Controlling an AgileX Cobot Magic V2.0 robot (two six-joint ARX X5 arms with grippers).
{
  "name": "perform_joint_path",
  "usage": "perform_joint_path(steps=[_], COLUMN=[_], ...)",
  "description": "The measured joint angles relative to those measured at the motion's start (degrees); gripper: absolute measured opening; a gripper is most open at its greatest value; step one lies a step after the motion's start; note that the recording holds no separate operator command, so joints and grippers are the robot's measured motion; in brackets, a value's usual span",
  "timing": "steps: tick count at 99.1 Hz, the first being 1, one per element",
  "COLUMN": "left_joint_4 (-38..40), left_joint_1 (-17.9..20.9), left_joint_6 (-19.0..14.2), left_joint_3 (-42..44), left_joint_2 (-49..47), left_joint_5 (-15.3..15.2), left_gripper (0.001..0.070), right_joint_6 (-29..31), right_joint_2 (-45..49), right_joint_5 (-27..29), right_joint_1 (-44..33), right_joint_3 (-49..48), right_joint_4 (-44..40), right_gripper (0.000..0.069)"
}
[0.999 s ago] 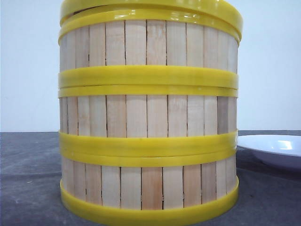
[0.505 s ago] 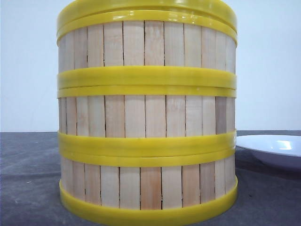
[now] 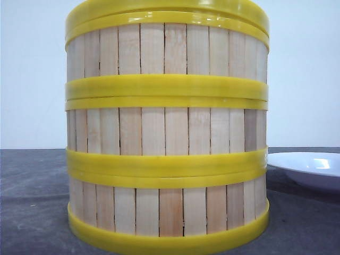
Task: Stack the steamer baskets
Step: 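Open the right gripper and raise it off the lid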
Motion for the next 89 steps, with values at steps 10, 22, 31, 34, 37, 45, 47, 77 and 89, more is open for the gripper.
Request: perform_joint_path(steps=[10, 22, 31, 34, 37, 45, 47, 77, 89], left_joint_4=[0.0, 0.0, 0.4, 0.7, 1.2, 2.2, 2.4, 9.3, 12.0], left_joint_1=[0.0, 0.0, 0.0, 0.0, 0.0, 0.0, 0.0, 0.0, 0.0], left_joint_6=[0.0, 0.0, 0.0, 0.0, 0.0, 0.0, 0.1, 1.3, 1.3], left_joint_3=[0.0, 0.0, 0.0, 0.0, 0.0, 0.0, 0.0, -8.5, -15.2], left_joint_2=[0.0, 0.0, 0.0, 0.0, 0.0, 0.0, 0.0, -4.4, -9.2], left_joint_5=[0.0, 0.0, 0.0, 0.0, 0.0, 0.0, 0.0, 0.0, 0.0], left_gripper=[0.0232, 0.0232, 0.0232, 0.0232, 0.0232, 0.0232, 0.0232, 0.0232, 0.0232], right_joint_6=[-0.4, -0.5, -1.2, -1.4, -1.5, -1.7, -1.8, -0.8, 1.4], right_joint_2=[-3.2, -9.3, -14.0, -15.4, -16.7, -19.6, -20.3, -32.4, -38.4], right_joint_5=[2.3, 4.9, 7.1, 7.9, 8.7, 10.7, 11.3, 19.2, 20.9], right_joint_1=[0.0, 0.3, 1.0, 1.3, 1.6, 2.6, 2.8, 7.4, 8.5], right_joint_3=[1.8, 2.7, 2.7, 2.7, 2.7, 2.8, 2.8, -7.6, -16.3], right_joint_4=[0.1, 1.3, 1.2, 1.0, 0.7, -0.7, -1.2, -3.0, -2.2], right_gripper=[0.0373, 0.0373, 0.0373, 0.0373, 0.0373, 0.0373, 0.0373, 0.0373, 0.0373])
